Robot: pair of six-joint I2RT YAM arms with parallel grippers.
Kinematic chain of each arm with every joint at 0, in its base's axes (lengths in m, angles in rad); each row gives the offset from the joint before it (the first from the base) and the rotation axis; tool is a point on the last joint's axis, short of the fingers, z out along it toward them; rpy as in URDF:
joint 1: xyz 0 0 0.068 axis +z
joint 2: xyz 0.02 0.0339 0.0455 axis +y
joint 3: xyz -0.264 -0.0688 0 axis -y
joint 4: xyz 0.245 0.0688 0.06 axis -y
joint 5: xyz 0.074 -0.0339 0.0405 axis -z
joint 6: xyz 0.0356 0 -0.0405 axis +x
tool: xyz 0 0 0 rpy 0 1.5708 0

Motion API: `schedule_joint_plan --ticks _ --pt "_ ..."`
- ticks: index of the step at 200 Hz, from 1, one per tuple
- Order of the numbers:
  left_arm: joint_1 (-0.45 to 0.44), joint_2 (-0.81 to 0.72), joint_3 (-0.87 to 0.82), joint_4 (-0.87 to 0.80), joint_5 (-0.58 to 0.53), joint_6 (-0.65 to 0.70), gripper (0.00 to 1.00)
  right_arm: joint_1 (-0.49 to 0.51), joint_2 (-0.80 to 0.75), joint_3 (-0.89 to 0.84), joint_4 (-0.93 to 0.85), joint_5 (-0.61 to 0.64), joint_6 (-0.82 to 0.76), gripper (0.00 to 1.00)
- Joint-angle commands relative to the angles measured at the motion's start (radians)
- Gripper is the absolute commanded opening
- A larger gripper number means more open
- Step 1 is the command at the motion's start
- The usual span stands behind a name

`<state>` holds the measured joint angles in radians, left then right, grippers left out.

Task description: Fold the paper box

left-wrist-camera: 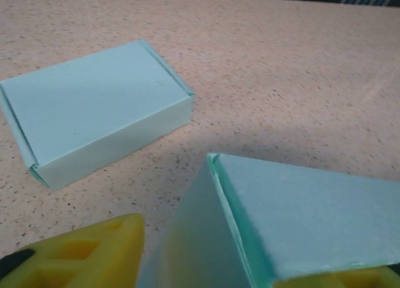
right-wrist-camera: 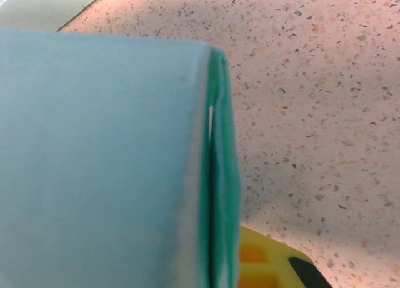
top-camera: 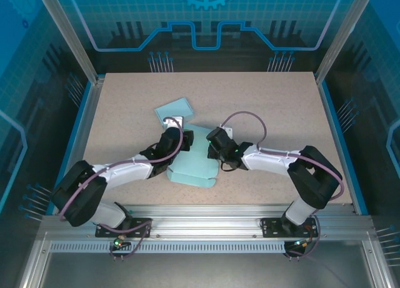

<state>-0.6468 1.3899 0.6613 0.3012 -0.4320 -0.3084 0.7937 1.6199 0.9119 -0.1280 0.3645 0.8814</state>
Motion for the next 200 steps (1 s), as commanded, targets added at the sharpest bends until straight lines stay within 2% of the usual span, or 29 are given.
schedule_joint_plan --ticks 1,53,86,111,147,200 --pt "0.001 -0.069 -0.009 -0.047 0.134 0.026 0.64 -0.018 -0.033 0.012 -0.102 -0.035 -0.033 0.0" --pt "-0.001 -0.237 -0.03 -0.136 0.297 -0.005 0.84 -0.042 -0.024 0.053 -0.166 -0.05 -0.074 0.0" --pt "0.007 -0.321 0.01 -0.283 0.256 -0.016 0.93 -0.092 0.013 0.164 -0.361 -0.137 -0.188 0.0" --pt "0.045 -0.324 0.036 -0.337 0.269 -0.018 0.95 -0.157 0.094 0.299 -0.57 -0.24 -0.326 0.0" --pt "0.097 -0.328 0.033 -0.337 0.296 -0.032 0.95 -0.213 0.272 0.505 -0.86 -0.288 -0.5 0.0" --pt "0.126 -0.345 0.029 -0.35 0.326 -0.023 0.96 -0.218 0.529 0.77 -1.104 -0.14 -0.563 0.0"
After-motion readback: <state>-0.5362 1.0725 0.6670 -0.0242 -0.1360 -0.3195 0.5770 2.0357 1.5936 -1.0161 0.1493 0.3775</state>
